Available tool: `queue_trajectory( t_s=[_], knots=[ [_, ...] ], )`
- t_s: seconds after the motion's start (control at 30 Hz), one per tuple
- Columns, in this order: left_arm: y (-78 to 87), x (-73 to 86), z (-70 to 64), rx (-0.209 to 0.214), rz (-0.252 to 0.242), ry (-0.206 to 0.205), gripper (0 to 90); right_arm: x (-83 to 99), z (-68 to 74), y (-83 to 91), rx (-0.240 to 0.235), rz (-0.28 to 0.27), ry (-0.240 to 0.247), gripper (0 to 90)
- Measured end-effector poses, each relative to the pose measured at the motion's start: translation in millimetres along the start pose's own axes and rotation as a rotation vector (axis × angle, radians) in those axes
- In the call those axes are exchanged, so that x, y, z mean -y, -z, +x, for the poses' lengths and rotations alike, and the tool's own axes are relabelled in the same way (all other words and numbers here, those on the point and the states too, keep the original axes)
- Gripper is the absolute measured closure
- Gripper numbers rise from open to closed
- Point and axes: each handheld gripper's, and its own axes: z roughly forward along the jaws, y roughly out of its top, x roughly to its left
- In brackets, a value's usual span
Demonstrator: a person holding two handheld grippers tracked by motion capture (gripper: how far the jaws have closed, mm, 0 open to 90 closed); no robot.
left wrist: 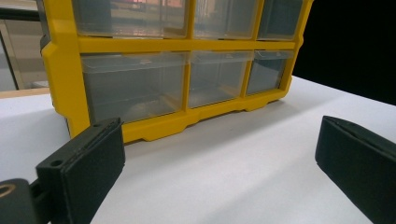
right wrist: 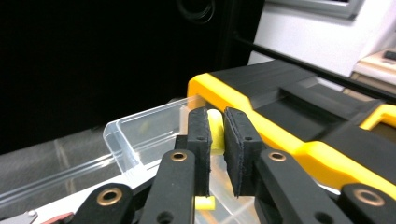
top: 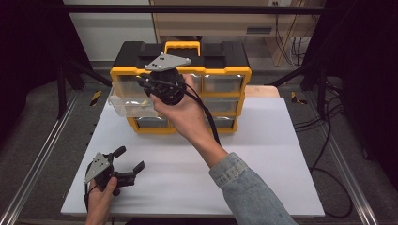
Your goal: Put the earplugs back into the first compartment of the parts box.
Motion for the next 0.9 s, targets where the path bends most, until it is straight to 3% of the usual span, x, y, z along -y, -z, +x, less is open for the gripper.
queue_trajectory(
  t_s=[0.07, 0.27, 0.53, 0.67, 0.77, 0.9],
  knots=[
    [-0.3, -0.2, 0.2, -0.001, 0.0, 0.0, 1.2, -0.7, 1.4, -2.5, -0.014, 0.008, 0.009, 73.9],
    [-0.3, -0.8, -1.2, 0.002, 0.003, -0.012, 1.1, -0.4, 5.7, -0.9, 0.003, 0.004, 0.03, 62.4],
    [1.2, -0.6, -3.3, 0.01, 0.002, -0.009, 1.0, -2.2, 9.8, -1.2, 0.058, -0.001, 0.014, 24.9],
    [0.9, -0.4, -4.7, 0.006, 0.005, -0.009, 1.0, -0.2, 12.5, -0.1, 0.079, 0.007, 0.011, 10.4],
    [0.2, -0.1, -4.5, -0.002, 0.016, -0.017, 1.0, -0.6, 12.0, 3.8, 0.073, -0.016, 0.025, 6.8],
    [1.5, 0.2, -4.3, -0.01, 0.015, -0.016, 1.1, 2.1, 6.9, 10.8, 0.07, -0.017, 0.005, 6.1]
  ],
)
